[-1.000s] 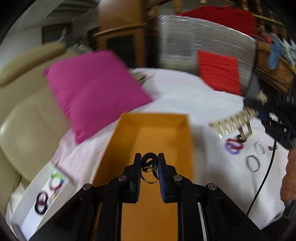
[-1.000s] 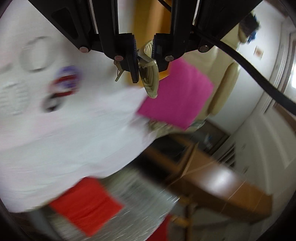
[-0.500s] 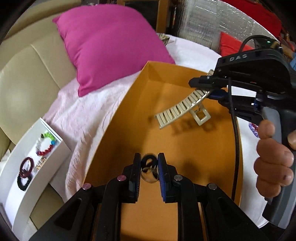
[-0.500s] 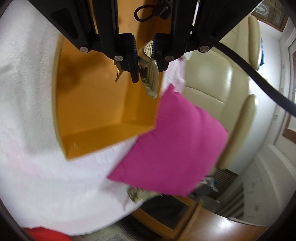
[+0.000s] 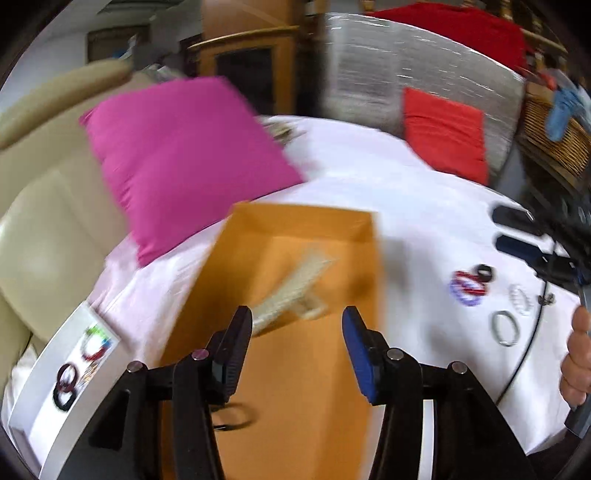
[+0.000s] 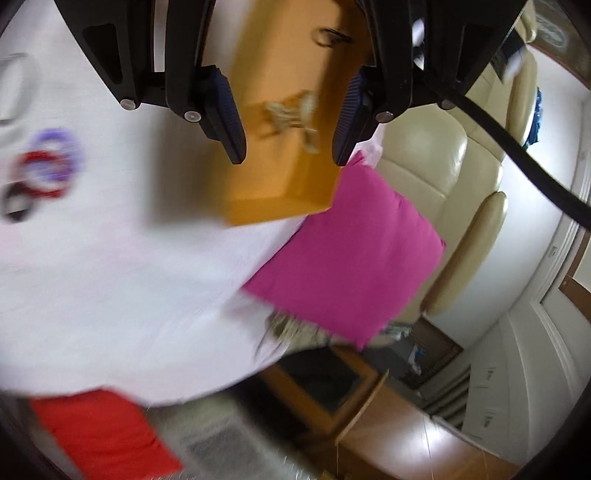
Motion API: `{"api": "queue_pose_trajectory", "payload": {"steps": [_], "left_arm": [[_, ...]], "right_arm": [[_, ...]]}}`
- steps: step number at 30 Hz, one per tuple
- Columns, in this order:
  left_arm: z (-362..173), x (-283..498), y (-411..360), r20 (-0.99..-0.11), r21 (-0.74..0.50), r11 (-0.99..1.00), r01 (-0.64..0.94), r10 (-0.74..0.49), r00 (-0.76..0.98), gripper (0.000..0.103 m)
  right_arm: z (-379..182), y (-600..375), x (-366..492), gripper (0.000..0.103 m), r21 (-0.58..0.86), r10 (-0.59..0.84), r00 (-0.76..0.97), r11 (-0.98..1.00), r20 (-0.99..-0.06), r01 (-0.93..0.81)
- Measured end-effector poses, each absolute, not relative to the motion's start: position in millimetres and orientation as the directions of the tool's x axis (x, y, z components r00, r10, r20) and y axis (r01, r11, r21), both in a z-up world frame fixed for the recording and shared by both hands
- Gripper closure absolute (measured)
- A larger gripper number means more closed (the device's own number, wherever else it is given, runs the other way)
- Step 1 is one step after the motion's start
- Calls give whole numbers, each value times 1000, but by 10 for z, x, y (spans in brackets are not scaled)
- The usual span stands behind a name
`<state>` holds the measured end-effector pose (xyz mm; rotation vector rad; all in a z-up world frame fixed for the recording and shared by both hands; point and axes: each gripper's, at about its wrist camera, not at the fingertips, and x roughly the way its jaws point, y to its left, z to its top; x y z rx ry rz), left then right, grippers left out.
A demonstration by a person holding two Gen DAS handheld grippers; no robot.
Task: Organize jewelry
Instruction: 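Open the right gripper to drop the clip in the box while the left drops the hair tie there, then grasp the red bead bracelet with the left gripper while the right grasps the white bead bracelet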
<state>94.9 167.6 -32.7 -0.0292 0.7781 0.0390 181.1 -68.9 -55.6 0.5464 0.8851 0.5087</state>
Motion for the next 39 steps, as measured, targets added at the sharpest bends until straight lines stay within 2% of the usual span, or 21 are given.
{"api": "queue_pose_trajectory", "payload": {"steps": [3, 9, 14, 17, 18, 21, 25, 30, 33, 35, 37, 38, 39], "left_arm": [[-317, 1057, 1177, -682, -5, 1000, 18, -17, 731, 45], [-556, 1542, 390, -720, -16, 996, 83, -69, 691, 45], [-826, 1982, 37, -754, -23, 992, 126, -100, 649, 46], [-1002, 2162, -57, -786, -43, 988, 150, -126, 606, 59], [-1058, 2184, -88, -800, -52, 985, 165, -140, 584, 59], [-1237, 2297, -159, -842, -34, 983, 182, -126, 524, 59], [-1237, 2372, -220, -833, -17, 976, 215, -133, 537, 59], [-1288, 2545, -234, -833, -75, 971, 227, -187, 520, 59], [-1384, 2683, -334, -846, -41, 969, 245, -164, 507, 59], [-1463, 2739, -383, -860, -29, 966, 257, -156, 486, 59], [-1477, 2765, -394, -862, -35, 965, 258, -160, 481, 59], [-1476, 2787, -397, -861, -47, 964, 262, -172, 478, 62], [-1487, 2804, -408, -864, -60, 961, 269, -185, 469, 73]], "right_arm": [[-613, -1572, 1548, 51, 628, 548, 599, 773, -584, -95], [-1035, -2818, 1215, 52, 702, 482, 637, 700, -601, 132], [-1346, -3122, 1262, 53, 712, 476, 612, 668, -631, 215], [-1473, -3209, 1354, 56, 697, 461, 591, 669, -662, 258], [-1496, -3228, 1392, 60, 690, 458, 583, 674, -670, 264], [-1534, -3255, 1456, 60, 666, 442, 571, 697, -692, 267], [-1610, -3191, 1570, 60, 600, 402, 529, 750, -747, 277], [-1583, -3005, 1694, 62, 503, 310, 533, 823, -787, 264], [-1609, -2900, 1758, 62, 420, 234, 537, 871, -811, 255], [-1588, -2785, 1801, 66, 334, 162, 543, 913, -824, 234], [-1593, -2672, 1839, 78, 240, 87, 543, 946, -835, 218], [-1595, -2625, 1851, 81, 194, 50, 545, 959, -837, 209], [-1596, -2583, 1854, 87, 147, 15, 548, 969, -837, 197]]}}
